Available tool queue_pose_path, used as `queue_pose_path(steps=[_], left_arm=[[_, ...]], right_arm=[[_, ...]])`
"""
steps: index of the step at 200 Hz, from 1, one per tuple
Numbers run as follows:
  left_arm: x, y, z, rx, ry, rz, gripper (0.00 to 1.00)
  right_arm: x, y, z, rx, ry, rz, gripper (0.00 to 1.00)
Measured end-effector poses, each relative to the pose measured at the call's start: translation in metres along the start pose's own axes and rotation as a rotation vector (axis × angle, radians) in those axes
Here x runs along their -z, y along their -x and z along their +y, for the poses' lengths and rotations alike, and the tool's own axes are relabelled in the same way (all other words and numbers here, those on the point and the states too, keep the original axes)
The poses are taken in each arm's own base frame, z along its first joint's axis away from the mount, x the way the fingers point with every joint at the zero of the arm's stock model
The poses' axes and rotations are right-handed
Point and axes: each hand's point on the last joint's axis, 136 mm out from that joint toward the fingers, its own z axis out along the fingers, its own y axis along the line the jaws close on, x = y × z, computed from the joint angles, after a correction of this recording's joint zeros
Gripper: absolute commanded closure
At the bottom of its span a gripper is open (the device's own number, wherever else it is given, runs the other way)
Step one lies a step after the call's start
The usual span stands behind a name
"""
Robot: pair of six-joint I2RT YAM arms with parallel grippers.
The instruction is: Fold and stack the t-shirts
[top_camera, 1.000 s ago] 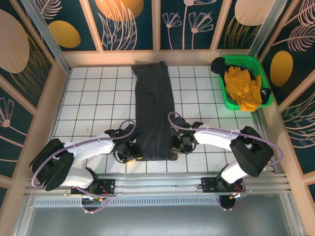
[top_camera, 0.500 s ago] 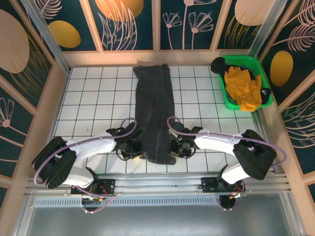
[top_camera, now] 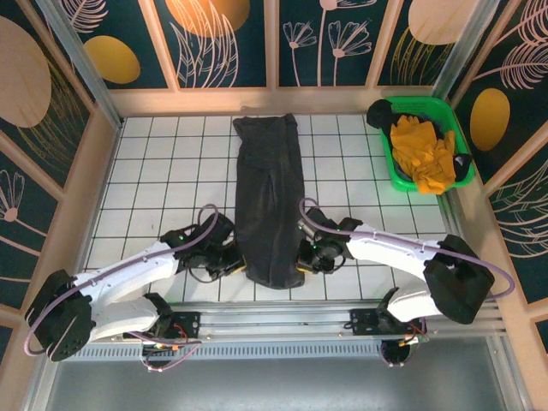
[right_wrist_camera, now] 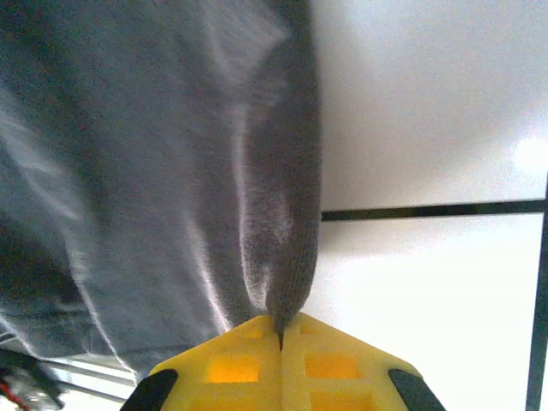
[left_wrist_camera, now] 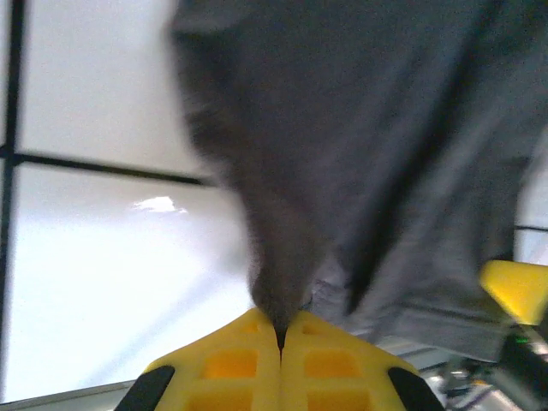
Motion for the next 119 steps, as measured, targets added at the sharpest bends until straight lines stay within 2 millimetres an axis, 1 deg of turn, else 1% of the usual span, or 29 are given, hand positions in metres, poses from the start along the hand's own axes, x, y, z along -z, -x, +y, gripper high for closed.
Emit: queue_pose_path(steps=[18, 34, 49, 68, 86, 97, 119], left_arm=[[0.016, 0.015, -0.032, -0.013, -0.060, -0.065, 1.00], [0.026, 0.030, -0.050, -0.006, -0.089, -0.115, 1.00], [0.035, 0.051, -0.061, 0.019, -0.105, -0.169, 1.00], [0.044, 0.080, -0.068, 0.055, -0.110, -0.234, 1.00], [0.047, 0.108, -0.075, 0.075, -0.100, -0.286, 1.00], [0.046, 0.125, -0.080, 0.079, -0.097, -0.313, 1.00], [0.043, 0.157, -0.085, 0.091, -0.095, -0.353, 1.00]], right_arm=[[0.013, 0.020, 0.009, -0.043, 0.033, -0.034, 1.00], [0.028, 0.044, 0.017, -0.087, 0.068, -0.075, 1.00], [0.044, 0.069, 0.025, -0.110, 0.096, -0.119, 1.00], [0.060, 0.104, 0.039, -0.121, 0.124, -0.169, 1.00], [0.065, 0.134, 0.051, -0.110, 0.131, -0.199, 1.00], [0.064, 0.151, 0.056, -0.103, 0.131, -0.208, 1.00], [0.058, 0.184, 0.057, -0.116, 0.120, -0.214, 1.00]])
